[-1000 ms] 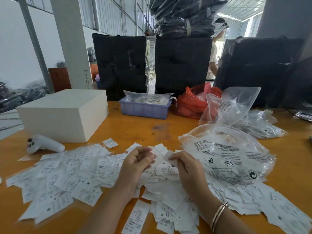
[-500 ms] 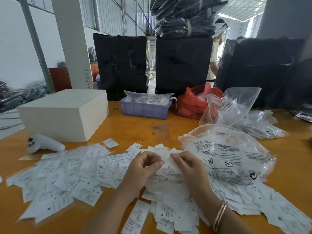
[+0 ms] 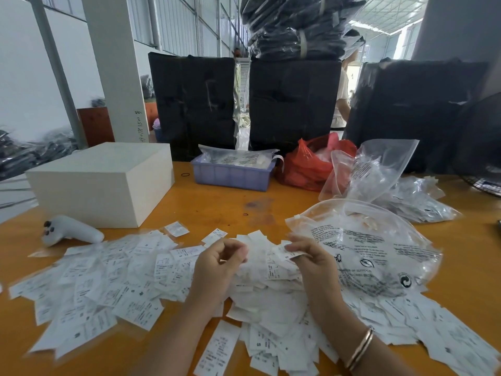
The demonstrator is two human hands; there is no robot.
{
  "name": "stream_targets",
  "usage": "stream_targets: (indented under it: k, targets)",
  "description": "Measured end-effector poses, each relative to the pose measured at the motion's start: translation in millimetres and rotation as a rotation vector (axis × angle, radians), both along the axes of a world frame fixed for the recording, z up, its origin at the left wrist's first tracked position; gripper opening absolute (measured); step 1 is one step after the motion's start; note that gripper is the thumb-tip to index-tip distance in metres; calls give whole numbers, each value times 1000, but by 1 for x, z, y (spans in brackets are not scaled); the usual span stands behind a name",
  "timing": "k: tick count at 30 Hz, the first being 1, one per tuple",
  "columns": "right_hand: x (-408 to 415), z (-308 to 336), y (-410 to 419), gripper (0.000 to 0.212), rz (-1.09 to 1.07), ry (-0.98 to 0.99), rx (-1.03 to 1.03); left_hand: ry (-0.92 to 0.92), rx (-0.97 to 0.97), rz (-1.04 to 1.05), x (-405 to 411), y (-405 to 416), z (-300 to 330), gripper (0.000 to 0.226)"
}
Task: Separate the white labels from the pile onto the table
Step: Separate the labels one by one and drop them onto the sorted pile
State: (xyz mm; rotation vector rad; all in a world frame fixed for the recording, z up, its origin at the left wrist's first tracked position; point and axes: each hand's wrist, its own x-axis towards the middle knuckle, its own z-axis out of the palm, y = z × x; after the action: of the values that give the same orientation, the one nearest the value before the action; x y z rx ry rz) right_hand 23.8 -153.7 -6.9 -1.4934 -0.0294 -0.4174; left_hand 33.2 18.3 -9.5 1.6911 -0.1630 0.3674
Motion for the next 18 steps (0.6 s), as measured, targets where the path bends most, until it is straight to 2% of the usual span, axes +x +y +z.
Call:
stream_targets:
  k: [4,7,13,15,17,18]
  targets:
    - [2,-1,-3,44,39,22,111,-49,143,-5,0,-1,-2,8]
    - [3,-4,-2,42,75,31,126,-39,164,10,1,-1,-4,12]
    - [1,-3,-2,40,257,11,358,-42,176,-47,2,-1,-7,16]
    - [0,-2,0,34,220,36,270,-73,200,-46,2,-1,-8,17]
    - [0,-3,1,35,147,58,113,-97,217,-33,2,-1,-8,18]
    - [0,-3,2,37,128,49,99,-107,225,-25,2,-1,-8,18]
